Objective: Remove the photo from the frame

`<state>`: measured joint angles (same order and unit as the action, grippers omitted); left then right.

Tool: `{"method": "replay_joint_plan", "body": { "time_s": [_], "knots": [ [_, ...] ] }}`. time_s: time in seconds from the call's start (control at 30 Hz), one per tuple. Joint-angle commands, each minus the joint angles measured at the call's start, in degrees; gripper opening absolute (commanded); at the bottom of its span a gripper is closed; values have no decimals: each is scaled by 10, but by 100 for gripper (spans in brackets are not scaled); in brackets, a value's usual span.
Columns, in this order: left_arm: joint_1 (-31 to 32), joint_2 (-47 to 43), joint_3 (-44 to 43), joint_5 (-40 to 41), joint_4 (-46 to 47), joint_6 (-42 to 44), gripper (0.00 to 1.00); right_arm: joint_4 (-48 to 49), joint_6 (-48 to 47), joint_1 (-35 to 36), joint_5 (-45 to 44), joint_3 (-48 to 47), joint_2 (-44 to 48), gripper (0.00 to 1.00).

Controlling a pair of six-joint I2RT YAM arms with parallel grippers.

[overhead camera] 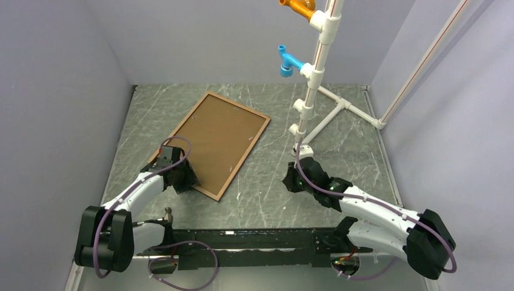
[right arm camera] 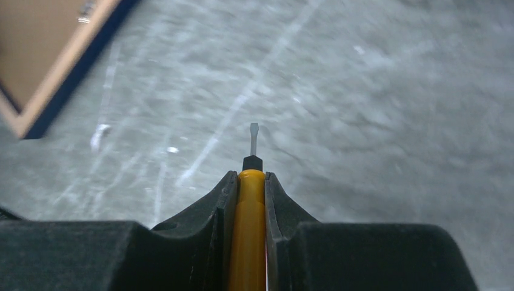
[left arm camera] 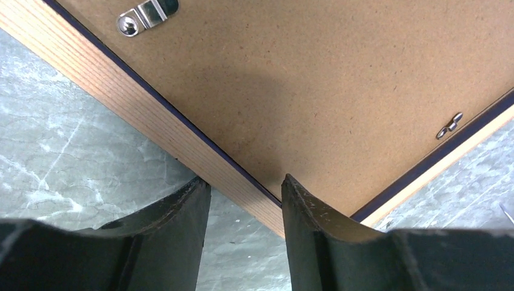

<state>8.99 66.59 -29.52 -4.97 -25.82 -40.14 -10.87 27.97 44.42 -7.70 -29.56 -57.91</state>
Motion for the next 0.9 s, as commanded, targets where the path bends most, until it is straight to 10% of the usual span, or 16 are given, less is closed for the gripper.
{"method": "replay_joint_plan", "body": {
  "time_s": [0.0, 0.87],
  "knots": [
    [5, -17, 16, -20, -10, 17, 52, -5, 90, 0, -109, 47, 45, 0],
    [5, -103, -12, -51, -44, 16, 54, -111, 203, 4, -118, 57, 7, 38]
  ]
}}
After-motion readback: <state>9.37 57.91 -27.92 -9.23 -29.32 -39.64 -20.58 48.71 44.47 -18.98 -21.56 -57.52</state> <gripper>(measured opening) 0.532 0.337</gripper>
